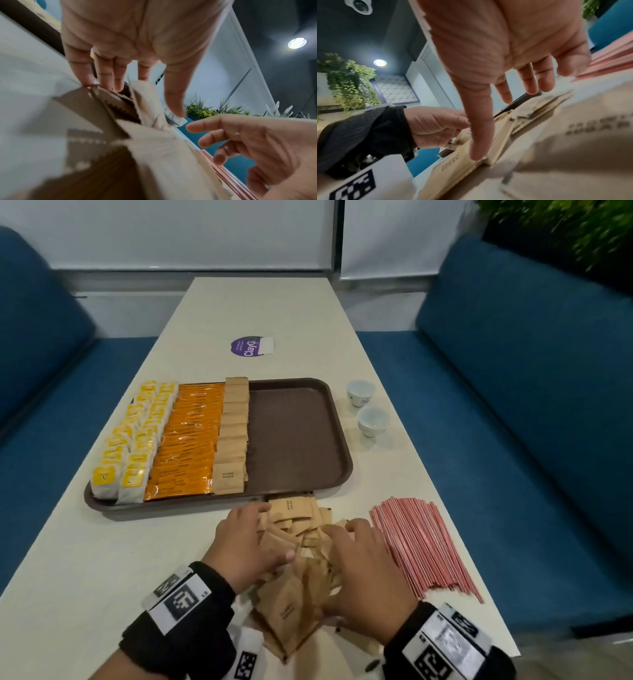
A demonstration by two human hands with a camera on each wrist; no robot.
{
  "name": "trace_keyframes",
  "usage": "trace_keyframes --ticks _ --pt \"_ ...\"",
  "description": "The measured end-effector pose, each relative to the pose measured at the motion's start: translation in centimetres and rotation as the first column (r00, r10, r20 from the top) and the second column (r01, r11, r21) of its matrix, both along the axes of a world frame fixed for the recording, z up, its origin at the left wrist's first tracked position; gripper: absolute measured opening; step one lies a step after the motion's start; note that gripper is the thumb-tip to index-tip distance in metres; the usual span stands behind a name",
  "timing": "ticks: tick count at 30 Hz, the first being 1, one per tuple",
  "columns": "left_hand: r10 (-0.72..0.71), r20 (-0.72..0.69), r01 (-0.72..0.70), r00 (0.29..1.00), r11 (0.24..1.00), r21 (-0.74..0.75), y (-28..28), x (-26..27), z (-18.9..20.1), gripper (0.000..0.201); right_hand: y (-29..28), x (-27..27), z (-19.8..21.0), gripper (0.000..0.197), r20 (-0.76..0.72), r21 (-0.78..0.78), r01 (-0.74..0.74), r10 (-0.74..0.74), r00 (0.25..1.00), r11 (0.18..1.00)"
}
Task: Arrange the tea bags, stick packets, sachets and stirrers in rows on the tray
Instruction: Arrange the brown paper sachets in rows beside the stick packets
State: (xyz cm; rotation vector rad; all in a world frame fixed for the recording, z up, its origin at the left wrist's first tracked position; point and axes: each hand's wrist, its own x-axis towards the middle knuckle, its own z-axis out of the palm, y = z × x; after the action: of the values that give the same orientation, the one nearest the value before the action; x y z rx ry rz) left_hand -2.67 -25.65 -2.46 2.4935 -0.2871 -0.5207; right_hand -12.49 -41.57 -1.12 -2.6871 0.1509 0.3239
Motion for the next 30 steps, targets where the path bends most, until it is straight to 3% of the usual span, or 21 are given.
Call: trace_keyframes --ticks 3,6,9,14,17,22,26,30 --pt "-0.118 -0.09 0.127 0.989 0.987 0.101 0.8 -0.5 0.2 0.126 -0.5 -0.4 0.3 0.106 -0.064 0.01 -0.038 0.039 0.997 0.999" --pt "-0.251 -0.155 0.288 0.955 0.906 0.309 0.8 -1.5 0.2 0.144 -0.3 -0.2 0.1 0.106 -0.104 -0.003 -0.069 0.068 0.992 0.998" --pt "-0.283 -0.148 0.319 0.948 0.847 0.426 0.1 -2.3 0.3 0.141 0.2 0.6 -0.6 0.097 -0.082 -0.022 -0.07 0.068 0.994 0.997" --pt "-0.269 -0.055 0.271 0.961 0.894 0.357 -0.5 -1.4 0.4 0.125 0.7 2.2 -1.1 0.073 -0.028 0.029 -0.048 0.049 0.998 0.998" --pt "-0.269 -0.052 0.271 0.962 0.903 0.332 -0.4 -0.7 0.8 0.115 0.3 2.6 -0.4 0.074 -0.036 0.063 -0.07 0.073 0.997 0.996" --pt "-0.265 -0.086 0.279 0.96 0.912 0.3 0.1 -0.2 0.9 0.11 -1.5 1.1 2.1 0.09 -0.105 0.082 -0.064 0.073 0.992 0.995" --pt "-0.272 -0.068 0.28 0.96 0.916 0.286 0.1 0.1 0.9 0.105 -1.5 -1.7 2.2 0.081 -0.241 -0.026 -0.071 0.063 0.968 0.997" --pt "-0.263 -0.06 0.269 0.963 0.921 0.282 -0.1 0.1 0.8 0.102 -1.0 -2.0 1.2 0.073 -0.346 -0.02 -0.024 0.016 0.938 1.0"
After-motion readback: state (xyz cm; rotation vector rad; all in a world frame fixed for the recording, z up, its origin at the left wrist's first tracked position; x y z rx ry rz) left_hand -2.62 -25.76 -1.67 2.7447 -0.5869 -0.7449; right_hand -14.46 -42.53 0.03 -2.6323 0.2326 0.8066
